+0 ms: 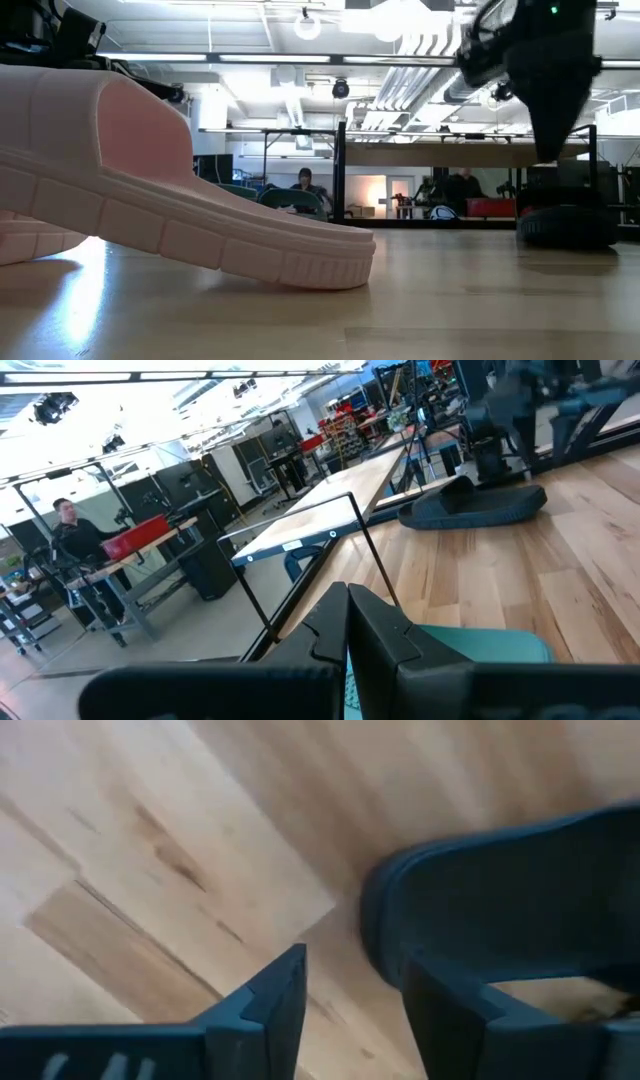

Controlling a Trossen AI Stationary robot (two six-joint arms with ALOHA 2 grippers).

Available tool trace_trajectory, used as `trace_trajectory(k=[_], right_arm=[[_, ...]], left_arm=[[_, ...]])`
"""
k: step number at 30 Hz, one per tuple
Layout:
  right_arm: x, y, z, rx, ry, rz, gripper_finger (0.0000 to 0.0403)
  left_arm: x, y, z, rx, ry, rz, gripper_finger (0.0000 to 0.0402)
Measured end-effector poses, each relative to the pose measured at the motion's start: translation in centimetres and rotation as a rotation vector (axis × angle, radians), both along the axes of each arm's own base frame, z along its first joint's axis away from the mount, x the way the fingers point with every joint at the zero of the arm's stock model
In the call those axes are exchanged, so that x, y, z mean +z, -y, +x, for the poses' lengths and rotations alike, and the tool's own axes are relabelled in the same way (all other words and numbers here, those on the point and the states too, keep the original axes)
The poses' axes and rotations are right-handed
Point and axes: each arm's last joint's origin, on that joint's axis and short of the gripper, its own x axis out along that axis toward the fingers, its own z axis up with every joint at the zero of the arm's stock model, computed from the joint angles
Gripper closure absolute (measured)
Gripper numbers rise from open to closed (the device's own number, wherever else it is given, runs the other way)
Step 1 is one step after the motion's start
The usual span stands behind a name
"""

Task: Pick and place slides into the shelf
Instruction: Put the right black slipper under the shelf

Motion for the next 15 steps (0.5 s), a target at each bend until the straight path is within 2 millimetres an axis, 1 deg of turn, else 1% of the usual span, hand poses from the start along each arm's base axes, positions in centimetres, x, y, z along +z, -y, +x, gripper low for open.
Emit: trace_trajectory(k=[3, 5, 9, 11, 15], right_arm=[[-0.9, 0.1, -0.5, -0.024, -0.028, 0.014, 0.0232], [-1.1, 0.3, -0.7, -0.066, -0.030, -0.020, 0.0226], [-1.1, -0.1, -0.6, -0.065, 0.012, -0.074, 0.0226], [-1.3, -0.3, -0.7, -0.072, 0.007, -0.080, 0.0228], [-2.5, -1.0, -0.4, -0.049, -0.041, -0.111, 0.0233]], left_arm=[[0.0, 0.0, 0.0, 0.000, 0.000, 0.000, 0.0401], [0.0, 0.0, 0.0, 0.000, 0.000, 0.000, 0.0401], [0.0, 0.0, 0.0, 0.000, 0.000, 0.000, 0.0401], [0.0, 0.0, 0.0, 0.000, 0.000, 0.000, 0.0401], [0.0, 0.0, 0.0, 0.000, 0.000, 0.000, 0.0401]])
